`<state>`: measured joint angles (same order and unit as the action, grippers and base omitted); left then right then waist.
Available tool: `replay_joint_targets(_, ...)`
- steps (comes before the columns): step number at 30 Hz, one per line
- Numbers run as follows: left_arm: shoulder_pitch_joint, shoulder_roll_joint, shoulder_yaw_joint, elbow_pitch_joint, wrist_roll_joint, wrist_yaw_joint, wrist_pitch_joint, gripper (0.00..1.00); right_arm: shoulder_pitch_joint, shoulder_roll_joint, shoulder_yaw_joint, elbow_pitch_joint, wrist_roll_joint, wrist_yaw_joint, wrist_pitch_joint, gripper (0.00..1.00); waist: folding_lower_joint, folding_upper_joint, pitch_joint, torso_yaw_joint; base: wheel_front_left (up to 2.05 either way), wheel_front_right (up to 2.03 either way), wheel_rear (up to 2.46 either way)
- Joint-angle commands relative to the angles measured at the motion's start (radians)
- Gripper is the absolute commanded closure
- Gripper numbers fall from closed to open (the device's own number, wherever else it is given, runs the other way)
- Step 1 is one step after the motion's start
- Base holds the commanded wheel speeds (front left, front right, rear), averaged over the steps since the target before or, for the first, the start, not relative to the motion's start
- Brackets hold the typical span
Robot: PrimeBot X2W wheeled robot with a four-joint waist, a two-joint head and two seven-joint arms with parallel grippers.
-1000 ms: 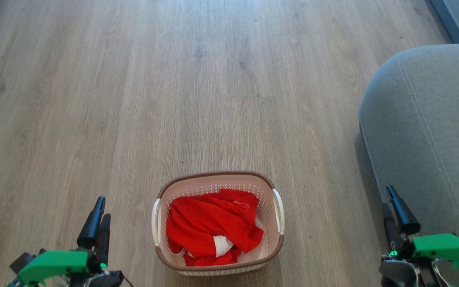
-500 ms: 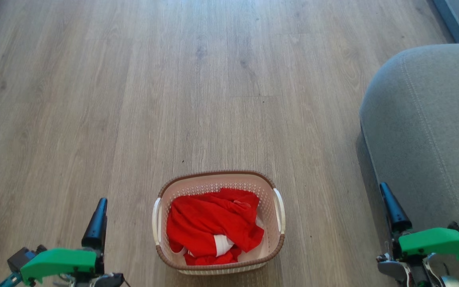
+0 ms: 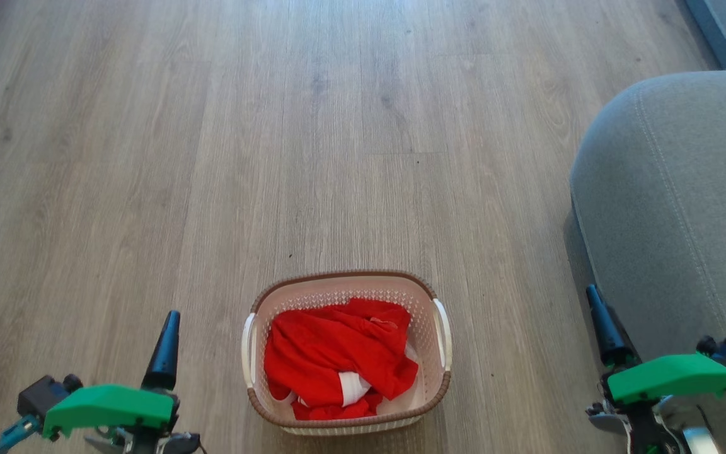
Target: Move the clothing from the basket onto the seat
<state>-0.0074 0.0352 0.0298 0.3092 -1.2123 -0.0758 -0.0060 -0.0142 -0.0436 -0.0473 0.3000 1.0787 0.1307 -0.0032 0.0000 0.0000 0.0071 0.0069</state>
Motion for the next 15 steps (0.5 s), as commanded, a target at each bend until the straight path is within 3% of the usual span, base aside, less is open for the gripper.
replay_joint_targets(1, -0.044, 0.008, 0.004, -0.038, 0.027, 0.002, -0.012, 0.00, -0.060, -0.020, 0.014, -0.039, -0.030, 0.000, -0.012, 0.00, 0.0000, 0.0000, 0.000, 0.000, 0.00, 0.00, 0.00)
replay_joint_targets(15, -0.045, 0.009, -0.003, -0.052, 0.177, 0.012, -0.053, 0.00, -0.069, -0.027, 0.041, -0.034, -0.198, 0.000, -0.054, 0.00, 0.0000, 0.0000, 0.005, 0.005, 0.00, 0.00, 0.00)
